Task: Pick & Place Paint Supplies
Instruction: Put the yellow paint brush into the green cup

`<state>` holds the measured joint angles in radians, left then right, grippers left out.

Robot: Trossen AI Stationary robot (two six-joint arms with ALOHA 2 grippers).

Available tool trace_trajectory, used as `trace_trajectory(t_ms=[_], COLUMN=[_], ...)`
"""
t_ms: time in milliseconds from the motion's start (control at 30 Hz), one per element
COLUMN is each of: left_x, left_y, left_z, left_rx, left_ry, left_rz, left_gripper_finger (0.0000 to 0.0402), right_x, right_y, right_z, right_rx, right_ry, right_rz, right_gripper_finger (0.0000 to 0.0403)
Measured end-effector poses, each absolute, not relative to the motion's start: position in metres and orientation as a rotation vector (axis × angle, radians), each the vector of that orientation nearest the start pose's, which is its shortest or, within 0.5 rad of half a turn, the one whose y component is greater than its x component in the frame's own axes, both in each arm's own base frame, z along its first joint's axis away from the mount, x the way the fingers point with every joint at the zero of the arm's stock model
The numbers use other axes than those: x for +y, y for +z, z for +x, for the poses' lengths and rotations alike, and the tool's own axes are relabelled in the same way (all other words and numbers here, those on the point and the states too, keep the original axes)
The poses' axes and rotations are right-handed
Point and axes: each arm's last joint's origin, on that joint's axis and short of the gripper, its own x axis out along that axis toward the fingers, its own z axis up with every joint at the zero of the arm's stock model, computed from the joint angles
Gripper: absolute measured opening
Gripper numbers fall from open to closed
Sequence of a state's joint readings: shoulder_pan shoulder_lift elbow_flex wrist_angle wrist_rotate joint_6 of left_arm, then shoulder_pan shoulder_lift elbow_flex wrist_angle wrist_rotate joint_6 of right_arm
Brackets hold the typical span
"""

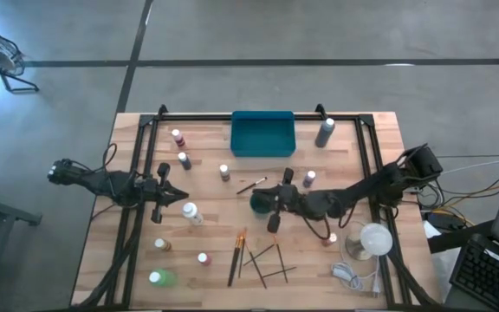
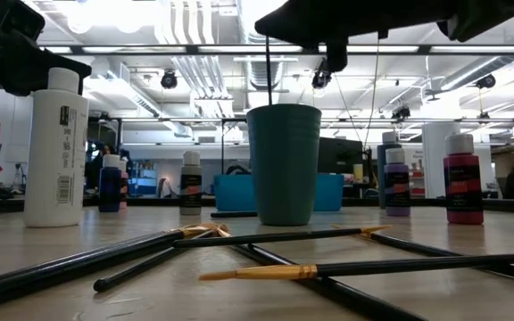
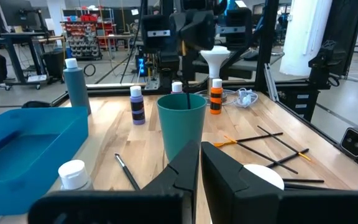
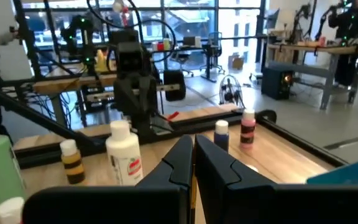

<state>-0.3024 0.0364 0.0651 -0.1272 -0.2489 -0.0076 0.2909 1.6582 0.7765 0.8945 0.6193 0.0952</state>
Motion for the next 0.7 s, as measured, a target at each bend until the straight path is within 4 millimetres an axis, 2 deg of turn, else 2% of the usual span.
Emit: trace_trajectory(t_ms=[333,700], left_x=[-0.021,-0.021], left_y=[0.171,0.171], left_z=[0.093,0.093], left_rx=[0.095,0.095], left_ry=[-0.053,-0.053], left_rz=[0.019,0.019], left_gripper_finger=[0.0026,0.0026], right_x=[0.078,0.077], right_y=[0.198,0.190], right_z=[0.334,0.334], right_rx=[0.017,0.070], right_ry=[-0.346,-0.361], right_rz=[0.127,0.118], right_gripper_finger=[0.0008,0.0008])
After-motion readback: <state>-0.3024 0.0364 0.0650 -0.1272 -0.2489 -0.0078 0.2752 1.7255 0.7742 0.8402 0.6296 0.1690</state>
